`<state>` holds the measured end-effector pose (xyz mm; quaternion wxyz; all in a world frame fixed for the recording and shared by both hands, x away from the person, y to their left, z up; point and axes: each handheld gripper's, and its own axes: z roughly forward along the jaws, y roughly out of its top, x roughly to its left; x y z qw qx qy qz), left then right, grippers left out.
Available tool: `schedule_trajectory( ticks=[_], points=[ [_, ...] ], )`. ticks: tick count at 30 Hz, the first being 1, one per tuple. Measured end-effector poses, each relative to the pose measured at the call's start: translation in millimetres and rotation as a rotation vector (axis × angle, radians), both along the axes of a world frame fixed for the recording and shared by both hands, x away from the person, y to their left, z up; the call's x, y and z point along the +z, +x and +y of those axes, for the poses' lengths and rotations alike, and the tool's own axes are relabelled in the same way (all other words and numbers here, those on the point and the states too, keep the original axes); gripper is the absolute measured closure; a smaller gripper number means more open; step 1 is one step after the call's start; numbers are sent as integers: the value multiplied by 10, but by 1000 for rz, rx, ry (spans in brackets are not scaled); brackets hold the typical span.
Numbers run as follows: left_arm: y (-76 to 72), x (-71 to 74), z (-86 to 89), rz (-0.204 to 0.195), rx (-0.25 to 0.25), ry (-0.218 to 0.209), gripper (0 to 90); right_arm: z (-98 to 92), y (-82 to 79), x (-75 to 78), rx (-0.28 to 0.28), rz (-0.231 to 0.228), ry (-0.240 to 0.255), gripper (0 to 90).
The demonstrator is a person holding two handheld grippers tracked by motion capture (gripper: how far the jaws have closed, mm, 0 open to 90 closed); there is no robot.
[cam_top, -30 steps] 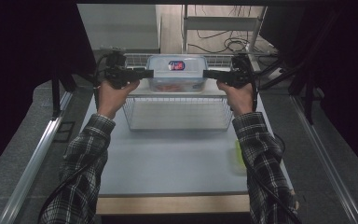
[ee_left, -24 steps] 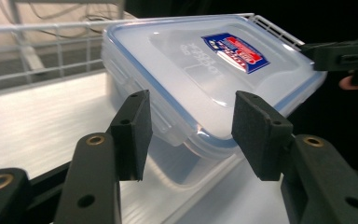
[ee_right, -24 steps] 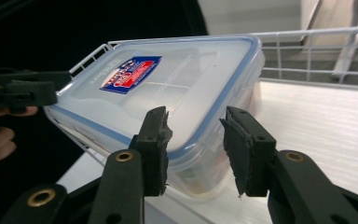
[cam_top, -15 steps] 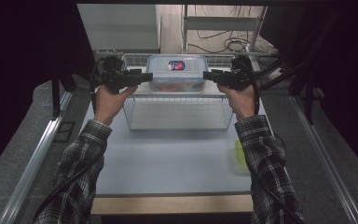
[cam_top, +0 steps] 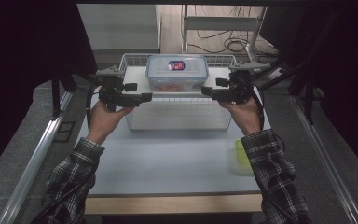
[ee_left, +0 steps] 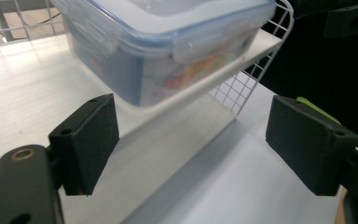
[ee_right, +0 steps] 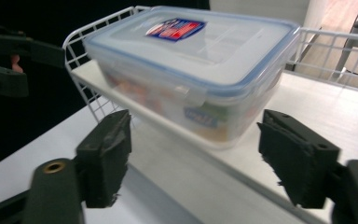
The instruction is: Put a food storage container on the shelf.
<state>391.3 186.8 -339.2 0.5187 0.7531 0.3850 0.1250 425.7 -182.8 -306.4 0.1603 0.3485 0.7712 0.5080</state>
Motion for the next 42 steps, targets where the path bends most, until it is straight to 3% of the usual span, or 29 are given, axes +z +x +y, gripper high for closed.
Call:
schedule_trajectory(
  ticks=[3, 10, 19, 31, 36, 40, 42],
  points=[
    [-83, -37, 9, -6, -17, 2, 131, 2, -79, -44, 8, -8, -8, 201],
    [-328, -196, -43, -38, -22, 96, 57, 7, -287, -194, 52, -19, -38, 115],
    [-635, -457, -48, -67, -11, 116, 32, -62, -507, -433, 77, 2, -37, 70],
    [-927, -856, 9, -69, -12, 110, 27, -177, -776, -771, 62, 0, -68, 58],
    [-1061, -1050, 65, -68, 7, 88, 34, -225, -859, -937, 31, -39, -100, 51],
    [-1158, -1195, 137, -71, -1, 42, 37, -279, -904, -1080, 20, -22, -87, 51],
    [-1215, -1282, 147, -63, 8, 62, 38, -284, -919, -1139, 29, 10, -86, 49]
  ],
)
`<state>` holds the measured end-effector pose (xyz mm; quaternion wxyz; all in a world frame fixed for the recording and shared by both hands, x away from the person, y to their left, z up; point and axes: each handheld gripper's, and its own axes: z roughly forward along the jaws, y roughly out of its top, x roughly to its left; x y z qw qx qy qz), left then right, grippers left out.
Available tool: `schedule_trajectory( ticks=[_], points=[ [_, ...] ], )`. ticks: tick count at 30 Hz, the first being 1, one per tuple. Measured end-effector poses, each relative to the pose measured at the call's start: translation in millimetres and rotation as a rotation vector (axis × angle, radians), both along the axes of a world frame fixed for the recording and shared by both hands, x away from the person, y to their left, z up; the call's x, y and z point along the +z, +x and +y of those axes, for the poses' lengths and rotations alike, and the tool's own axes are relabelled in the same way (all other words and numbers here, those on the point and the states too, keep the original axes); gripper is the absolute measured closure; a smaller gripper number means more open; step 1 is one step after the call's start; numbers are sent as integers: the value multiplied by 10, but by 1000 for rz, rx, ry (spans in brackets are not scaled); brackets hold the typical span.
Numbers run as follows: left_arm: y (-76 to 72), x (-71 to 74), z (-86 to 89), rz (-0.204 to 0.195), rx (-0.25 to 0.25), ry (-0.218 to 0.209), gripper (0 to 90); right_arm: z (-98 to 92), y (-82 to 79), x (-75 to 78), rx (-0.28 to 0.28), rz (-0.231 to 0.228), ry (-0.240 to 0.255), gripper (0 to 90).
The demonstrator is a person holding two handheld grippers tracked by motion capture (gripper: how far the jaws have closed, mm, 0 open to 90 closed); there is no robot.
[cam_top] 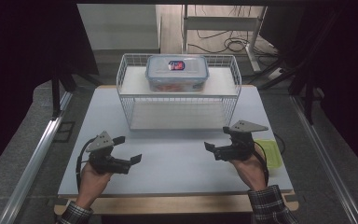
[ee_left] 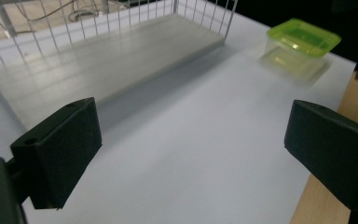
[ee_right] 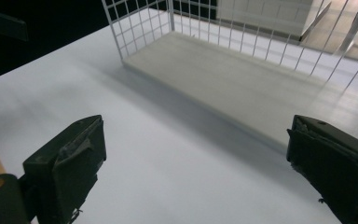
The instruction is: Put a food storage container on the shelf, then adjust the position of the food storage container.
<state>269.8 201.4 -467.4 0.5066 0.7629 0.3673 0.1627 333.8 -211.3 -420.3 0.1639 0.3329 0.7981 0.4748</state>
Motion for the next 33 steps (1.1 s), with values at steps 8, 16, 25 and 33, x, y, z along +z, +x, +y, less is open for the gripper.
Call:
schedule_trajectory(
  ticks=[8, 16, 25, 33],
  points=[
    [-92, -199, -14, 17, 38, 40, 37, -47, -120, -136, 15, 27, 6, 58],
    [-154, -313, 0, 13, 64, 73, 38, -123, -180, -324, -21, 52, 1, 63],
    [-142, -390, 36, 23, 77, 89, 40, -198, -91, -504, -74, 126, -34, 11],
    [-134, -433, 26, 25, 77, 108, 41, -535, -34, -491, -200, 109, -92, 196]
  ],
)
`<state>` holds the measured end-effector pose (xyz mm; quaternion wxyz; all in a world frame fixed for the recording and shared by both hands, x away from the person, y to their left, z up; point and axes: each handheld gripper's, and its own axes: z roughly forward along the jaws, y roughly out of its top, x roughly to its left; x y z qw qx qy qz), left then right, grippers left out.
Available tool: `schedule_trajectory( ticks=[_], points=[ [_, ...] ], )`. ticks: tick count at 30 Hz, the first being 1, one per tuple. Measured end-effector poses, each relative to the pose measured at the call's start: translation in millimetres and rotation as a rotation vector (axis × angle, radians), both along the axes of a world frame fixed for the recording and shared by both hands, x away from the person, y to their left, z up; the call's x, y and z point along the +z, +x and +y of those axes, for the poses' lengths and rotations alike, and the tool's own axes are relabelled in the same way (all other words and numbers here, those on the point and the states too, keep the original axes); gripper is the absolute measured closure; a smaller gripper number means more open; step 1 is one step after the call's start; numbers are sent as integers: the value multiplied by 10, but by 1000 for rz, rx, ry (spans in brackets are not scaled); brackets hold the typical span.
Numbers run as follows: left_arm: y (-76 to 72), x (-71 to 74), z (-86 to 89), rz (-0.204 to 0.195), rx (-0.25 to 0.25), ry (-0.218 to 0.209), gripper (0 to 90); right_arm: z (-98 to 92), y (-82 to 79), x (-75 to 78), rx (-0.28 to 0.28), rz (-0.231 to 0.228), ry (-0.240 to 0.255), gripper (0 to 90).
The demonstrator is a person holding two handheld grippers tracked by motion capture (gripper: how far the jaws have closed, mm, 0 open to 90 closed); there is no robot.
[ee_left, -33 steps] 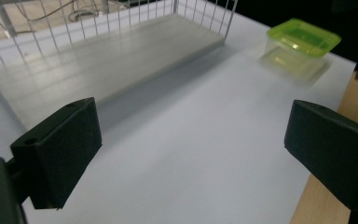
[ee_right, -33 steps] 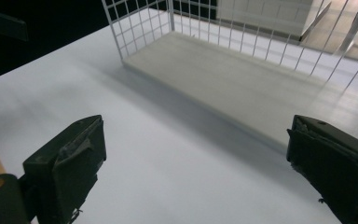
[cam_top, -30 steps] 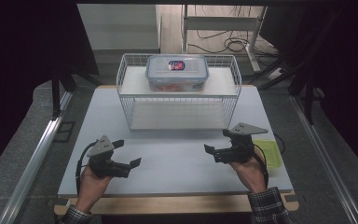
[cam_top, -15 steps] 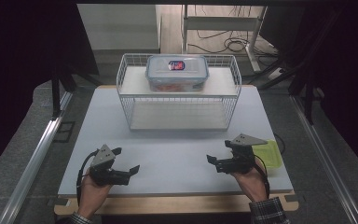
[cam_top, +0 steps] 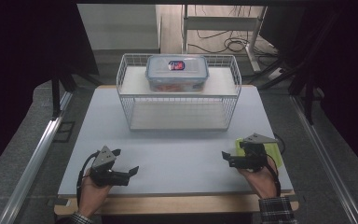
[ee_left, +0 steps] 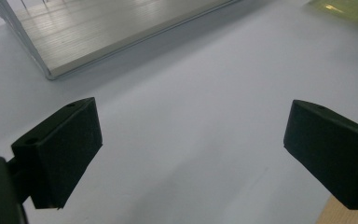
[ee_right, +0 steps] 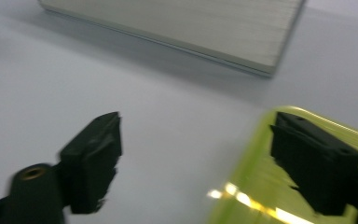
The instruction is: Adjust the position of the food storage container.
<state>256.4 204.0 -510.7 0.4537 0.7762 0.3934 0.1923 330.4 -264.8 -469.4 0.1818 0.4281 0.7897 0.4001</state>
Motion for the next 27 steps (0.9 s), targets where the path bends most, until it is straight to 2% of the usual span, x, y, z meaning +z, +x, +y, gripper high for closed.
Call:
schedule_trajectory(
  ticks=[4, 7, 11, 16, 21, 27],
  points=[
    [5, -7, -5, 3, -11, -8, 41, -174, 9, -3, -36, 10, -48, 364],
    [7, -10, -5, 2, -14, -11, 41, -326, 9, 20, -65, 9, -52, 482],
    [12, -19, 2, 7, -14, -15, 41, -523, -14, 88, -100, -18, -69, 634],
    [20, -29, 9, 14, -17, -27, 42, -780, -23, 93, -162, -5, -70, 824],
    [22, -35, -5, 12, -24, -17, 46, -1035, -31, 64, -233, 17, -98, 893],
    [24, -37, -18, 7, -29, -11, 46, -1319, -59, 52, -335, 5, -78, 894]
  ],
)
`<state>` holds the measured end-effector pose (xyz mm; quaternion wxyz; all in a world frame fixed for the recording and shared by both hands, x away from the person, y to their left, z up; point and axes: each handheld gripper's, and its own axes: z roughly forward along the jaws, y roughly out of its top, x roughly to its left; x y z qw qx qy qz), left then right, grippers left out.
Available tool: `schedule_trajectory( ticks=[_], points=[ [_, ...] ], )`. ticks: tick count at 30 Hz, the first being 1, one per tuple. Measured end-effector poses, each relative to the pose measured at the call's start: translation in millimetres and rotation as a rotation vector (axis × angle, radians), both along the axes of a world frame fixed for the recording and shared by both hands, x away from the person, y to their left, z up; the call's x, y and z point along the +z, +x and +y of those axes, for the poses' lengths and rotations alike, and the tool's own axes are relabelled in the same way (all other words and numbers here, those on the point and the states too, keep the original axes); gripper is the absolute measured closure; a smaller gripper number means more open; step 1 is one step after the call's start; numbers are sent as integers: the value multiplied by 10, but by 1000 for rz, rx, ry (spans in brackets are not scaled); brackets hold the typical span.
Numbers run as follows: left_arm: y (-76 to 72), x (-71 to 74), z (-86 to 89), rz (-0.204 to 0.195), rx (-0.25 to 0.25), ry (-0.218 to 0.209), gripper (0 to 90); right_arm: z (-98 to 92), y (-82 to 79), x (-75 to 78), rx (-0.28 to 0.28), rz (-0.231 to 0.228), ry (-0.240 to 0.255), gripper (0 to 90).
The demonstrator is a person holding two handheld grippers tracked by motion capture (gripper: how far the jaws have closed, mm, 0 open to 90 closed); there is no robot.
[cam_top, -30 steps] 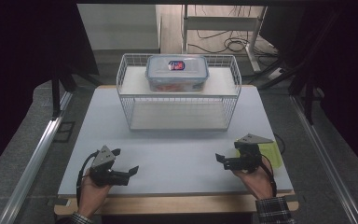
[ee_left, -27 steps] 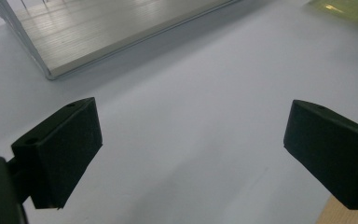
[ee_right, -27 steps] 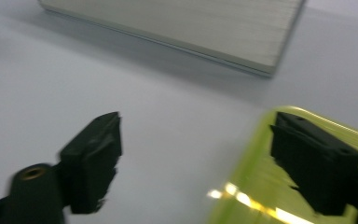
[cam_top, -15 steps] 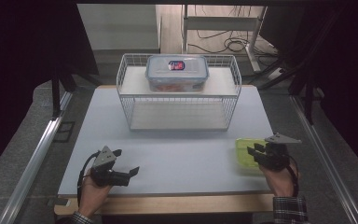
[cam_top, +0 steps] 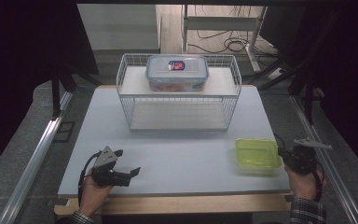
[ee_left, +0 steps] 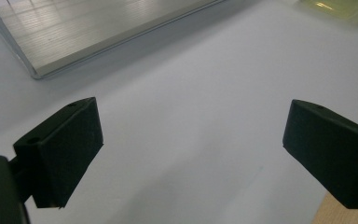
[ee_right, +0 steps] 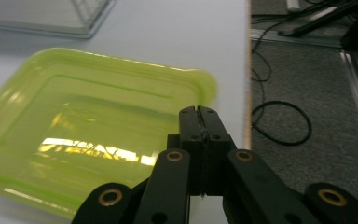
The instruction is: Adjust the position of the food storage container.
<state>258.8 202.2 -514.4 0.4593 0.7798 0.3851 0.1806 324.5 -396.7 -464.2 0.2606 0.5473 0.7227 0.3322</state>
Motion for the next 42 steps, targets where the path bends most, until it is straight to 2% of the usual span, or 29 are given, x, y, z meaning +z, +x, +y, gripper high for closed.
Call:
schedule_trajectory(
  ticks=[3, 6, 12, 15, 25, 35, 42],
  points=[
    [3, 1, 4, -1, 1, -6, 46, -76, 9, -33, -38, -4, -7, 894],
    [6, -1, 3, 0, 1, -7, 46, -101, 37, -76, -47, 0, -15, 893],
    [8, -3, -5, -3, -1, -1, 46, -88, 95, -148, -44, 19, -46, 893],
    [7, -2, -10, -4, -2, 0, 46, -82, 93, -142, -42, 18, -39, 893],
    [15, -12, -17, -1, -5, 4, 46, 105, 126, -145, 14, 45, 19, 891],
    [21, -18, -28, 1, -9, 5, 47, 391, 159, -174, 99, 64, 19, 891],
    [23, -18, -31, -1, -8, 6, 47, 537, 189, -185, 139, 71, 29, 891]
  ],
)
